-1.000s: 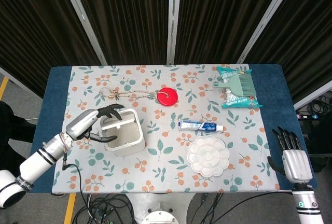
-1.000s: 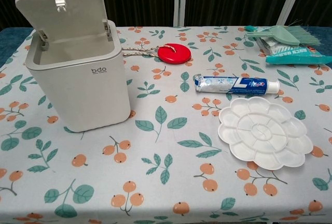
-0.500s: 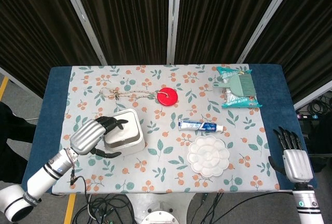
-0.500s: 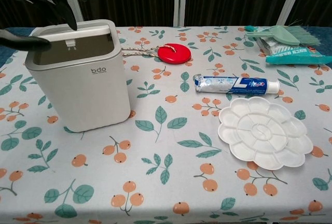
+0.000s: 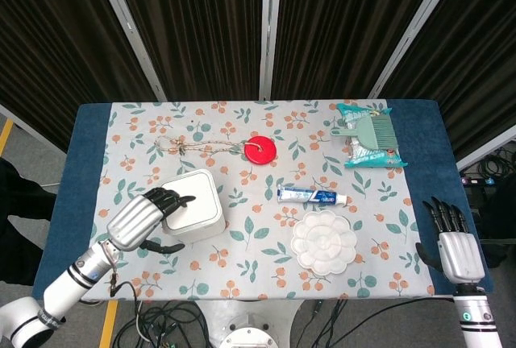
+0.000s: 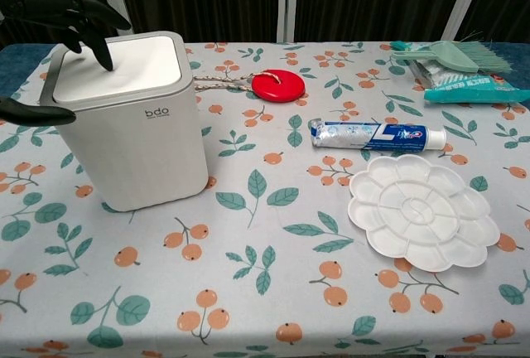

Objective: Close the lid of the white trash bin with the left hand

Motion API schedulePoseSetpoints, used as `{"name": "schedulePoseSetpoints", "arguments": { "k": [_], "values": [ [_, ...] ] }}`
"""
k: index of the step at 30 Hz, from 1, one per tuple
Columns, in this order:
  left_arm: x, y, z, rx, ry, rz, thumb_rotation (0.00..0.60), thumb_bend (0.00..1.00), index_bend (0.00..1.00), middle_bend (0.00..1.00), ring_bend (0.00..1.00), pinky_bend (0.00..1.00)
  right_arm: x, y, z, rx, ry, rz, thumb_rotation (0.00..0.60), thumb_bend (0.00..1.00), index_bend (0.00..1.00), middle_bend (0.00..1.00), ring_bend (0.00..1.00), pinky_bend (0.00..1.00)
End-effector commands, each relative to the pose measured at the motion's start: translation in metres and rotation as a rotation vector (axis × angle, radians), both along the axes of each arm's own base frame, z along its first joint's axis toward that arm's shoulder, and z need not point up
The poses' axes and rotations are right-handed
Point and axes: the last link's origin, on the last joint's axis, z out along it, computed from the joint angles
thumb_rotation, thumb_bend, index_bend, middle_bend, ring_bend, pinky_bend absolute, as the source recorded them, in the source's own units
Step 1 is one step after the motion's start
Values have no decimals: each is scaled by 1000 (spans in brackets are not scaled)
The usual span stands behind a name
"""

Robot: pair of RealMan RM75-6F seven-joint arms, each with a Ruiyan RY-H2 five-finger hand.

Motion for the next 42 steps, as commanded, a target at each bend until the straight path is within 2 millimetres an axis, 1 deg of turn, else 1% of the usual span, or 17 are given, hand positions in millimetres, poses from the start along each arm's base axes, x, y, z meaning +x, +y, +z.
{"name": "schedulePoseSetpoints", "arguments": {
  "k": [1, 11, 18, 22, 26, 28, 29, 32, 34, 35, 36, 39, 42],
  "values": [
    [0, 0, -1, 7, 15, -12, 349, 153, 162, 331, 246, 284, 0, 0, 0, 1, 1, 0, 600, 254, 0, 0, 0, 0],
    [-2, -3, -10, 19, 75, -45, 370, 153, 162, 339, 246, 282, -2, 0, -1, 3, -1, -7, 600, 254, 0, 0, 0, 0],
    [-2, -3, -10, 43, 95, -56, 380, 153, 162, 340, 246, 282, -3, 0, -1, 3, -2, -8, 600, 255, 0, 0, 0, 0],
    [3, -1, 1, 102, 13, -62, 383, 150, 162, 328, 239, 271, -3, 0, -1, 1, -3, -8, 600, 254, 0, 0, 0, 0],
    [5, 1, 23, 195, -64, -48, 383, 147, 161, 310, 220, 245, -2, 0, -1, 0, -4, -5, 600, 254, 0, 0, 0, 0],
    [1, 0, 36, 243, -98, -21, 386, 146, 161, 310, 219, 245, -2, 0, -1, 1, -4, -3, 600, 254, 0, 0, 0, 0],
    [-3, -2, 41, 264, -103, -4, 385, 146, 162, 310, 220, 247, -2, 0, -1, 0, -6, -3, 600, 254, 0, 0, 0, 0],
    [-28, -13, 55, 330, -93, 88, 381, 146, 162, 309, 220, 249, -1, 1, -1, -1, -10, 0, 600, 254, 0, 0, 0, 0],
    [-55, -24, 61, 382, -54, 175, 380, 146, 162, 304, 220, 241, 0, 1, 1, -4, -12, 6, 600, 254, 0, 0, 0, 0],
    [-69, -30, 63, 401, -28, 216, 379, 146, 162, 299, 218, 237, 1, 0, 1, -5, -13, 8, 600, 254, 0, 0, 0, 0],
    [-86, -36, 65, 418, 9, 273, 377, 146, 162, 285, 207, 224, 1, 0, 2, -6, -12, 11, 600, 254, 0, 0, 0, 0],
    [-124, -57, 66, 434, 114, 390, 372, 147, 162, 240, 161, 182, 3, 1, 2, -8, -9, 16, 600, 254, 0, 0, 0, 0],
    [-143, -72, 64, 449, 233, 413, 380, 147, 159, 209, 114, 145, 5, 1, 1, -5, -5, 19, 600, 254, 0, 0, 0, 0]
  ]
}}
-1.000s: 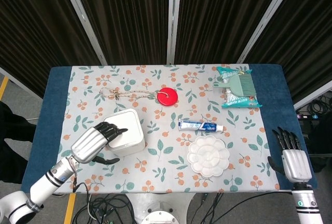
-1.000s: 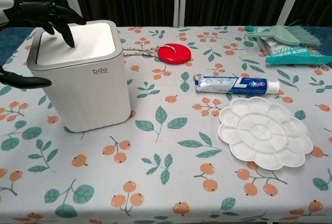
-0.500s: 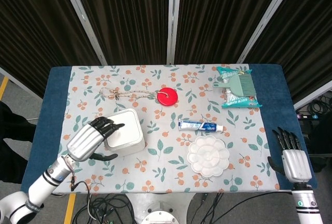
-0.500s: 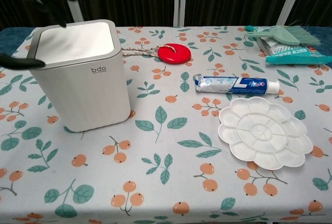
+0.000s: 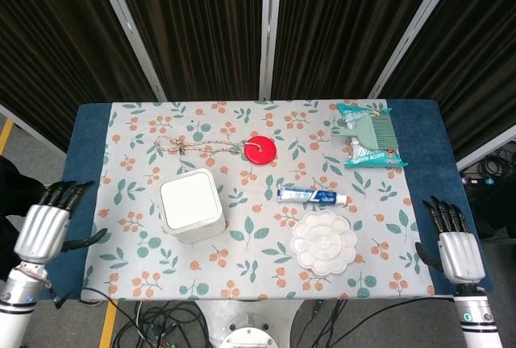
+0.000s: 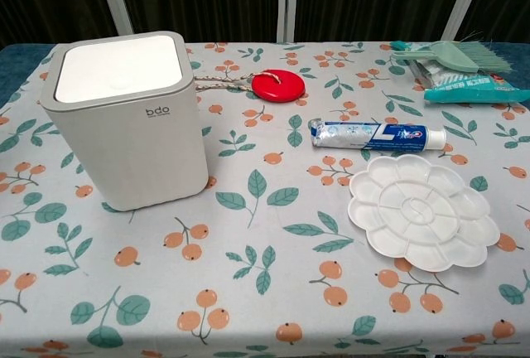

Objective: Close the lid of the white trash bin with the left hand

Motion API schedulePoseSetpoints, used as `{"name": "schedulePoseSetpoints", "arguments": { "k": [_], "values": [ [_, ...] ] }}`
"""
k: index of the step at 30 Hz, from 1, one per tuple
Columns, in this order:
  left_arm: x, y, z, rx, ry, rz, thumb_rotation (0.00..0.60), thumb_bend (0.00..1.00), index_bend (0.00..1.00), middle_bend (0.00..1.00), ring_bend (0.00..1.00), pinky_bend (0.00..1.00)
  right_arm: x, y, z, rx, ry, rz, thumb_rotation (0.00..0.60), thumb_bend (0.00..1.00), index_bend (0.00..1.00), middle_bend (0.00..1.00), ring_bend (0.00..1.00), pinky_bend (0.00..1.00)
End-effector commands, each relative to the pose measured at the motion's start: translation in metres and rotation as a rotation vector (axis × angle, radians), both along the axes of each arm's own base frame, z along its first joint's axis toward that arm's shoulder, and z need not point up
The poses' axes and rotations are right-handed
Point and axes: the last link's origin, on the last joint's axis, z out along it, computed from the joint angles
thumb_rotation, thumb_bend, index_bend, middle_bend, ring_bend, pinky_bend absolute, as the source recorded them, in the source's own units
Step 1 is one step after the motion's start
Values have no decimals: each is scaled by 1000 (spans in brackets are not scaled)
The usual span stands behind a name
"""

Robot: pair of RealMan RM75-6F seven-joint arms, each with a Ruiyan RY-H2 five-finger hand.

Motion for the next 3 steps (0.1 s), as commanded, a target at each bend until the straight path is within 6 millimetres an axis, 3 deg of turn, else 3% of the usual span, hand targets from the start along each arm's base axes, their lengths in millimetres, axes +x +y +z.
{"name": "schedulePoseSetpoints", "arguments": {
  "k": [1, 3],
  "values": [
    [-31, -23, -1, 5, 162, 83, 385, 147, 158, 202, 107, 141, 2, 0, -2, 4, 3, 4, 600, 254, 0, 0, 0, 0],
    [-34, -25, -3, 13, 205, 86, 393, 147, 155, 188, 93, 136, 3, 0, -4, 9, 4, 6, 600, 254, 0, 0, 0, 0]
  ]
}}
